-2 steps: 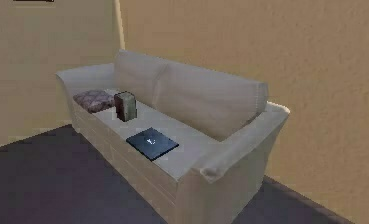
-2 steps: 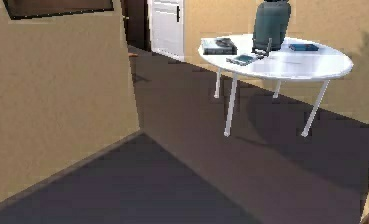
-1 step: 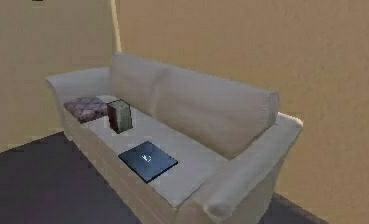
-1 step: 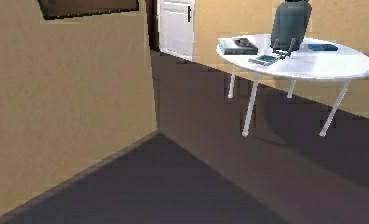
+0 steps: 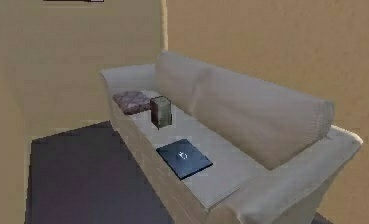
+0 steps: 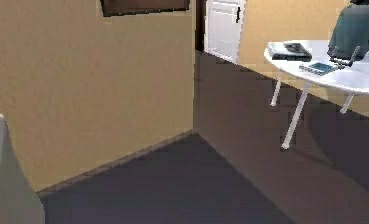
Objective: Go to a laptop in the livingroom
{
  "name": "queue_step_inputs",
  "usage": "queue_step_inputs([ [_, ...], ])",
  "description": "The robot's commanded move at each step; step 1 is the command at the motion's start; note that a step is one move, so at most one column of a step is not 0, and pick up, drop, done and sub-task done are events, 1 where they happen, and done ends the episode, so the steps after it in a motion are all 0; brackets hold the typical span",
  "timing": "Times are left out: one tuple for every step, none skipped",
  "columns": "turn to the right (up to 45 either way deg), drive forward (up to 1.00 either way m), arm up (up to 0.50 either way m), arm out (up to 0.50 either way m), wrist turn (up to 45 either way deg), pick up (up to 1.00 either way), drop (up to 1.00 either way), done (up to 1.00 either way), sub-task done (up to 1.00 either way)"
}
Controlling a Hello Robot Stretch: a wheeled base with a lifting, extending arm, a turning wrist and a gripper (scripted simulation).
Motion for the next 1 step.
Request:
queue_step_inputs([
  [0.0,0.0,0.0,0.0,0.0,0.0,0.0,1.0,0.0],
])
